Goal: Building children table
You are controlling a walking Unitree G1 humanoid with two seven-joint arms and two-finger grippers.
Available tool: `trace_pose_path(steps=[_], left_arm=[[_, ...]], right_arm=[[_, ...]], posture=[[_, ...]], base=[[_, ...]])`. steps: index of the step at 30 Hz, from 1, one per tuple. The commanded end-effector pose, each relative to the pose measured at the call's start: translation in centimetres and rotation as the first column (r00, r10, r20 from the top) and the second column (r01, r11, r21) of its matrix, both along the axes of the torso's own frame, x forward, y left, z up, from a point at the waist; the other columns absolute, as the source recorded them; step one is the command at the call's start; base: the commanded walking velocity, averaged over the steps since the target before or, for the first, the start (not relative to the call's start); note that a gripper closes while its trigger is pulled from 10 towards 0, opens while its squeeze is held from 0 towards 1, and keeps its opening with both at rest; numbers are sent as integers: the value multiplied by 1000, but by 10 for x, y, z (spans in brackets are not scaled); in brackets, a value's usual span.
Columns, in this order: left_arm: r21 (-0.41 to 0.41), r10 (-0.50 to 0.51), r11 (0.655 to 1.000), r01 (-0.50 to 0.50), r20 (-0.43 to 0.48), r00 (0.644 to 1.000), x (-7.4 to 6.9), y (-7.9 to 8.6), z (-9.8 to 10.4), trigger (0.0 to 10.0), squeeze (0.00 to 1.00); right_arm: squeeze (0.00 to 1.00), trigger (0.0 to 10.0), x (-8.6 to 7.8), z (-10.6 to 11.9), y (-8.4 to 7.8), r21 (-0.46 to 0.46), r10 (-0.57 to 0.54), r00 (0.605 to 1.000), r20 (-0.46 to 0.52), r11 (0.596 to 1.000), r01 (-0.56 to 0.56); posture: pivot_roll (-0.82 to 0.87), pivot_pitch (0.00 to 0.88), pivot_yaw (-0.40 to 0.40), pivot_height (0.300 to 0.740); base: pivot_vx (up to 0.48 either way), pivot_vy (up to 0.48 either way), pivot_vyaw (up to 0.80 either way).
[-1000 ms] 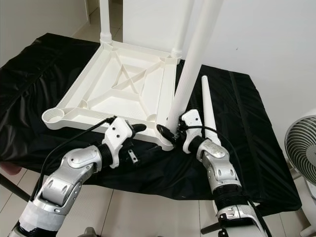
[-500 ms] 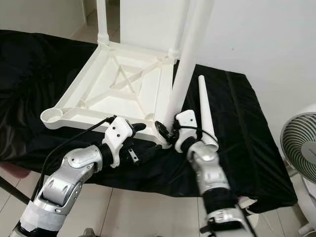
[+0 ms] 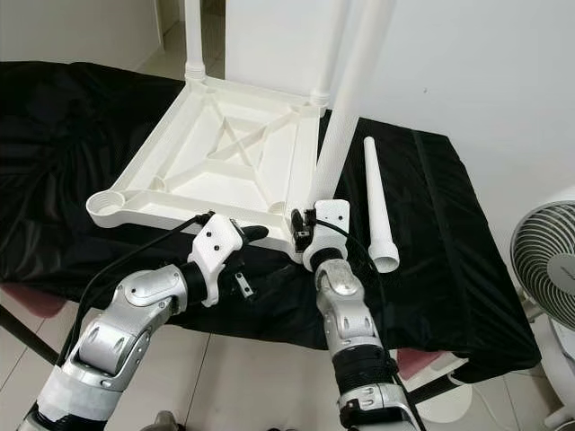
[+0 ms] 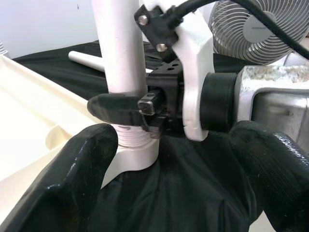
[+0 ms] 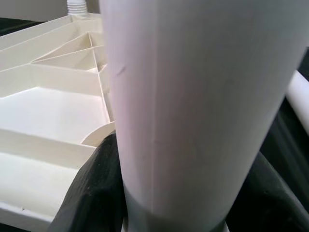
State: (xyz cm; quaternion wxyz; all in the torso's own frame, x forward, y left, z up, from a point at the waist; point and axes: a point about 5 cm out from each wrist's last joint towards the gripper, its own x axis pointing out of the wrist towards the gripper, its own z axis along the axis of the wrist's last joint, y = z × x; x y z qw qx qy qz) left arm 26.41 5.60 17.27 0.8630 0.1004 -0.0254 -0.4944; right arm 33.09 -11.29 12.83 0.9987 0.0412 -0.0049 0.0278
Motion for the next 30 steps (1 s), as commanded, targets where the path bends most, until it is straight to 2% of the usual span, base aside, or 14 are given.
trace_pose_path(steps=[1, 5, 6, 12, 16, 17, 23, 25, 30], left_arm=[[3, 50, 999, -50, -1, 999, 2, -1, -1, 10000, 0], [4, 51, 999, -51, 0, 999, 2, -1, -1, 10000, 0], [3, 52, 999, -52, -1, 999, 2, -1, -1, 10000, 0], [2, 49, 999, -49, -3, 999, 1, -1, -2, 10000, 0], [2, 49, 999, -49, -2, 999, 1, -1, -2, 10000, 0], [2, 49, 999, -49, -2, 999, 0, -1, -2, 10000, 0], [3, 45, 999, -45, -2, 999, 0, -1, -2, 10000, 0], [6, 43, 999, -43, 0, 999, 1, -1, -2, 10000, 0], [9, 39, 999, -39, 1, 999, 1, 0, -2, 10000, 0]], right_arm=[[698, 10000, -5, -16, -3, 0, -57, 995, -84, 998, 57], [698, 10000, -6, -14, 0, 5, -68, 995, -75, 998, 68], [1000, 10000, -7, -12, -1, 14, -67, 996, -60, 998, 68], [1000, 10000, -12, -3, -10, 41, -84, 996, 15, 996, 84], [1000, 10000, -16, -2, -13, 41, -74, 997, 22, 996, 73], [0, 10000, -20, -1, -12, 49, -46, 998, 35, 998, 44], [0, 10000, -36, 2, -15, 55, 31, 996, 79, 998, -35], [0, 10000, -48, 5, -20, 45, 71, 991, 112, 996, -76], [0, 10000, -61, 9, -26, 26, 103, 984, 145, 994, -108]], posture=[[151, 75, -107, 740], [152, 75, -108, 740], [152, 73, -108, 740], [152, 67, -114, 740], [152, 64, -115, 740], [150, 60, -114, 740], [145, 57, -114, 740], [141, 55, -113, 740], [135, 53, -108, 740]], base=[[0, 0, 0], [0, 0, 0], [0, 0, 0], [0, 0, 0], [0, 0, 0], [0, 0, 0], [0, 0, 0], [0, 0, 0], [0, 0, 0]])
